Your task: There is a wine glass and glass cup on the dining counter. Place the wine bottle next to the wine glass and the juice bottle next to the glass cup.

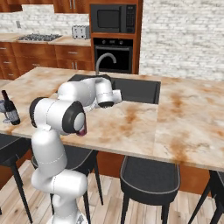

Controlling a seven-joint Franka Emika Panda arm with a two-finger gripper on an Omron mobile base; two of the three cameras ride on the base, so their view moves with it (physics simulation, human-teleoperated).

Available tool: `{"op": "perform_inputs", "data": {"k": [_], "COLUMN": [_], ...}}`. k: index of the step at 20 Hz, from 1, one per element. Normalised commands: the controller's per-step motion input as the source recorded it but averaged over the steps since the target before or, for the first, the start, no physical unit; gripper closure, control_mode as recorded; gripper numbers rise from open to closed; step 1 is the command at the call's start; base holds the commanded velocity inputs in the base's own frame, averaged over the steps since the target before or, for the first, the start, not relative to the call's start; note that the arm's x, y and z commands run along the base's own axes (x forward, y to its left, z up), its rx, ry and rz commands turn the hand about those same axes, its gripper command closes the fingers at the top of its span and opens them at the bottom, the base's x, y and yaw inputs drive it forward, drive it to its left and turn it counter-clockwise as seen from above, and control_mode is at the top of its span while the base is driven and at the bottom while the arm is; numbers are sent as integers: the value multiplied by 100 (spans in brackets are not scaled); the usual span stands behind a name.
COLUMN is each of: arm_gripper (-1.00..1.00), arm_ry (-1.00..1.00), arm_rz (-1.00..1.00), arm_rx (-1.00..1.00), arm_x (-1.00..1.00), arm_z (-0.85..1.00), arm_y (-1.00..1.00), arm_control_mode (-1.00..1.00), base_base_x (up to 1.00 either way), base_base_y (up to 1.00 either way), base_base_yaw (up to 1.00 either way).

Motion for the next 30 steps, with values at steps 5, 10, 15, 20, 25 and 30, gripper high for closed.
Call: {"op": "perform_inputs", "data": {"k": [5, 10, 15, 20, 25, 30], "arm_gripper": [-100, -100, -100, -100, -100, -100], "arm_ry": [0, 0, 0, 0, 0, 0], "arm_rz": [0, 0, 0, 0, 0, -1], "arm_rx": [0, 0, 0, 0, 0, 0], "arm_x": [-3, -7, -17, -16, -8, -5], "arm_z": [-22, -8, -4, -4, -2, 0], "arm_y": [0, 0, -4, -9, -17, -20], "arm_control_mode": [-100, -100, -100, -100, -100, -100], "base_base_x": [0, 0, 0, 0, 0, 0], "base_base_y": [0, 0, 0, 0, 0, 0], "base_base_yaw": [0, 0, 0, 0, 0, 0]}}
